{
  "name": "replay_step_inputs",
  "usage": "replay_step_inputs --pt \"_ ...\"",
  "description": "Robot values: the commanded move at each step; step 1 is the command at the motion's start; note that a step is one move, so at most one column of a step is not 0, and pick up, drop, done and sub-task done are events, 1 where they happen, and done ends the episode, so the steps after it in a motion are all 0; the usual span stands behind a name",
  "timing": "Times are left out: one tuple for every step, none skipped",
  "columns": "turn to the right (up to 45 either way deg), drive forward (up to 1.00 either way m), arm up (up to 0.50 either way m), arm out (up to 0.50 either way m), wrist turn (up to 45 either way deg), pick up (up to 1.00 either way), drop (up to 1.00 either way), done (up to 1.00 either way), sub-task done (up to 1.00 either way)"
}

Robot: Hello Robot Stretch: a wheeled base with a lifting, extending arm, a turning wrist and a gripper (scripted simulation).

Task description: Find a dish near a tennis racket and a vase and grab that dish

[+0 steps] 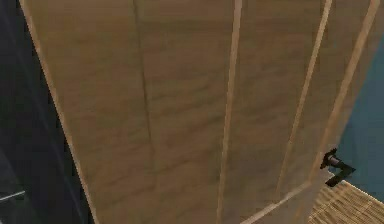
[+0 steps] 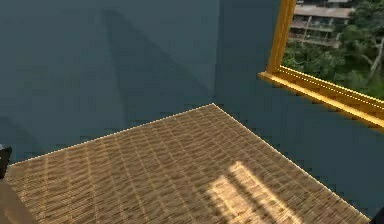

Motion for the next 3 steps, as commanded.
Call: replay_step_inputs --pt "45.0 0.0 0.0 0.0 0.0 0.0 0.0 0.0 0.0" --pt "18.0 0.0 0.0 0.0 0.0 0.0 0.0 0.0 0.0" --pt "3.0 0.0 0.0 0.0 0.0 0.0 0.0 0.0 0.0"
